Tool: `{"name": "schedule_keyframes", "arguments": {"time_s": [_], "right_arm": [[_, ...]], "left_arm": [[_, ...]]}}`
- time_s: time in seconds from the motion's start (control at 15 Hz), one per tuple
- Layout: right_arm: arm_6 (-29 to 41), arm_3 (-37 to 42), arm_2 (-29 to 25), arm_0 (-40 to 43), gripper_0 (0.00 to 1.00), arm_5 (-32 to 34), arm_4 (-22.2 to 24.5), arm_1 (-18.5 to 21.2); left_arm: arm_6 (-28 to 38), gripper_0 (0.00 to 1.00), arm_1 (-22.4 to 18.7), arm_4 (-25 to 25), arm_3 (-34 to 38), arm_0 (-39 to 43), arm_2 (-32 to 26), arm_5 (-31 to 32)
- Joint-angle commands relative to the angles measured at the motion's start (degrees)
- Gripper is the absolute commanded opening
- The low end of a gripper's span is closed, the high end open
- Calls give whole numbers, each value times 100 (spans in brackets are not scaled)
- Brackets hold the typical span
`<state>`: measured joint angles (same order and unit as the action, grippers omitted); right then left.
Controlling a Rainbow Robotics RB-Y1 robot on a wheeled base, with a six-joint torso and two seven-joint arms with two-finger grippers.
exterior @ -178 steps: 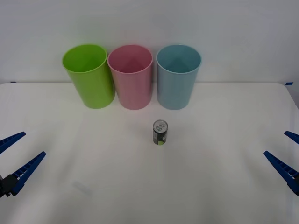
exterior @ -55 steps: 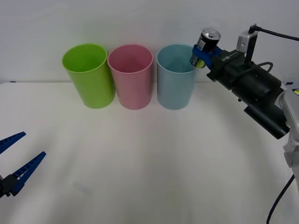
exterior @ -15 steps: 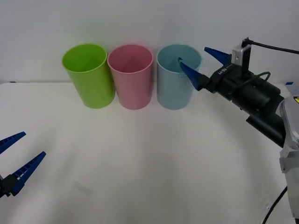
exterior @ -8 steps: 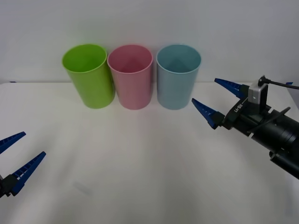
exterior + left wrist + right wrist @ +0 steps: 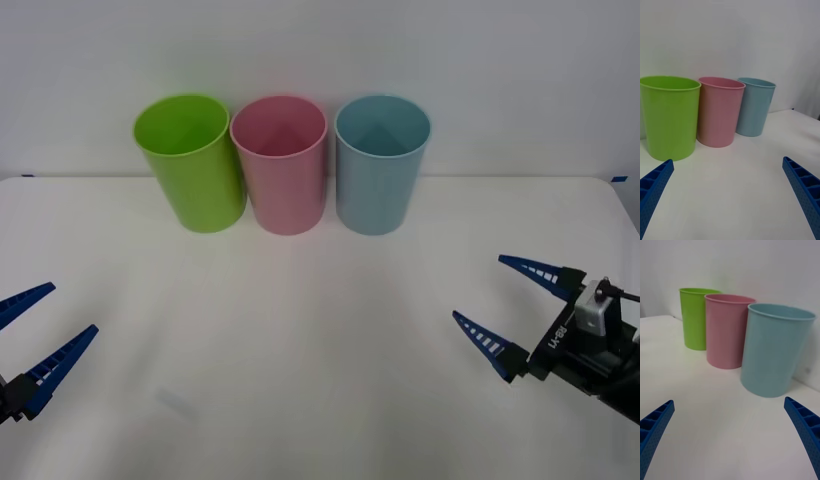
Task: Grasp the object on the table and drop it into the matching bin: aluminum can to the light blue bin, PET bottle to the pink bin.
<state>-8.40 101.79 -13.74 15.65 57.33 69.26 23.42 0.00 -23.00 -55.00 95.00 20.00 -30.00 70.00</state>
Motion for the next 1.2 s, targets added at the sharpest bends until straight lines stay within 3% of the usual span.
{"name": "schedule_keyframes", "arguments": {"time_s": [0.07, 0.53, 1.2], "right_arm": [[-65, -19, -278, 404, 100, 402, -44, -83], [-135, -265, -481, 1098, 100, 903, -448, -206], [-250, -678, -630, 1124, 100, 1220, -615, -215]], "left_arm": [[0, 100, 0, 0, 0, 0, 0, 0], [0, 100, 0, 0, 0, 0, 0, 0], [0, 100, 0, 0, 0, 0, 0, 0]]}}
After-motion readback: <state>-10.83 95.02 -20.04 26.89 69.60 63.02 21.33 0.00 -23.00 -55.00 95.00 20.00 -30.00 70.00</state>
